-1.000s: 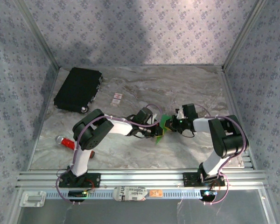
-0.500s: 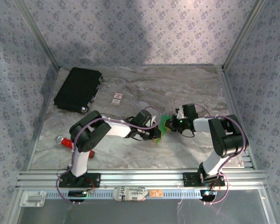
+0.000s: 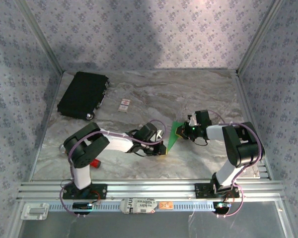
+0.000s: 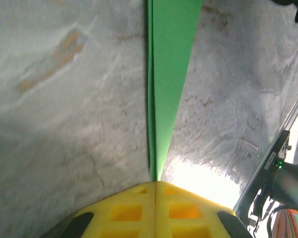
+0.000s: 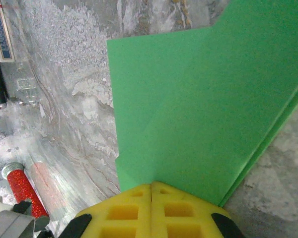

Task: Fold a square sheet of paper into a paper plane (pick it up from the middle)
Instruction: Fold the wing for the fifth time at the center of the table.

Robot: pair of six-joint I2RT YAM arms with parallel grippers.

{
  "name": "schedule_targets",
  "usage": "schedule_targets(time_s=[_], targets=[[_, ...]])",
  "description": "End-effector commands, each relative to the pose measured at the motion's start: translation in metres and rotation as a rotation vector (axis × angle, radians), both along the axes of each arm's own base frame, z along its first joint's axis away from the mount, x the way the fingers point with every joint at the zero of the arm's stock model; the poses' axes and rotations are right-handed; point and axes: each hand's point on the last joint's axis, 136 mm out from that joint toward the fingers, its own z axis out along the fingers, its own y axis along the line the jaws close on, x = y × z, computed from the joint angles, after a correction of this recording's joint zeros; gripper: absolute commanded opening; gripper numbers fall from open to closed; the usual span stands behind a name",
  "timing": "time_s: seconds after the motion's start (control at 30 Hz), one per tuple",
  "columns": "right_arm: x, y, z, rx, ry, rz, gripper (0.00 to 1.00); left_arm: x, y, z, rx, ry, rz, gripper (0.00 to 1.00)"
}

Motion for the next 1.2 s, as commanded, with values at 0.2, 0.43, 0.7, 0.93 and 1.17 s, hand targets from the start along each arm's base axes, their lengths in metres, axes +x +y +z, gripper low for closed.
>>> schedule_targets(time_s=[0.2, 0.43, 0.7, 0.93, 1.17], targets=[[-0.012, -0.022, -0.031, -0.119, 0.070, -0.045, 0.04, 0.038, -0.027, 0.045, -0.119, -0.041, 0.051, 0.05], [-0.011, -0.021, -0.030, -0.115, 0.067, -0.046, 0.04, 0.054, -0.042, 0.046, -0.109, -0.031, 0.052, 0.05], [-0.009, -0.021, -0.029, -0.117, 0.064, -0.048, 0.04, 0.054, -0.065, 0.026, -0.114, 0.028, -0.010, 0.05], [-0.011, -0.022, -0.030, -0.124, 0.065, -0.051, 0.04, 0.036, -0.047, -0.012, -0.004, 0.091, -0.017, 0.05], [-0.012, -0.025, -0.032, -0.135, 0.068, -0.051, 0.04, 0.009, -0.018, -0.019, 0.085, 0.106, -0.060, 0.06]])
